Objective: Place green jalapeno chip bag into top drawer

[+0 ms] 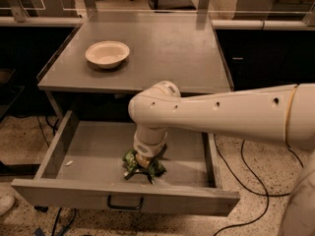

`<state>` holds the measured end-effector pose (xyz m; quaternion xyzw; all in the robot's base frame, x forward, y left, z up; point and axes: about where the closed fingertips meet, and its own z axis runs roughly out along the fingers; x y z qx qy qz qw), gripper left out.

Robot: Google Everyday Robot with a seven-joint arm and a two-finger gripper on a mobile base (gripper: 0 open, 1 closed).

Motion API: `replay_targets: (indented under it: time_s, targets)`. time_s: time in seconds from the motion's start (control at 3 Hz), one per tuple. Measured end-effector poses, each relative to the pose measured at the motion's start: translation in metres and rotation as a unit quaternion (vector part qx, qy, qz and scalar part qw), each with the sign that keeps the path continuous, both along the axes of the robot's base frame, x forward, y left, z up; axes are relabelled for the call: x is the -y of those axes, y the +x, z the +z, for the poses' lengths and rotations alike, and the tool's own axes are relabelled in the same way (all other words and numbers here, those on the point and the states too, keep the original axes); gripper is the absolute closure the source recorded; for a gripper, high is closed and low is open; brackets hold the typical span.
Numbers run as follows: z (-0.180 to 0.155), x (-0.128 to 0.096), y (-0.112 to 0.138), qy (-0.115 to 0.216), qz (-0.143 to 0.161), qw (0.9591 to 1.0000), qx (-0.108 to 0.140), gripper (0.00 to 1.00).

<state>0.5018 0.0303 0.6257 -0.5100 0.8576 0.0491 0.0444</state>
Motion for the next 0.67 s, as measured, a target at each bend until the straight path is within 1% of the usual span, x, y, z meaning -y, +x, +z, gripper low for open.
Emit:
replay_targets:
  time_s: [0.33, 0.67]
  targets:
    - [0.0, 0.0, 0.0, 0.0, 0.0, 1.0, 0.0, 0.44]
    - [0.0, 0.0, 0.0, 0.0, 0.0, 1.0, 0.0, 0.21]
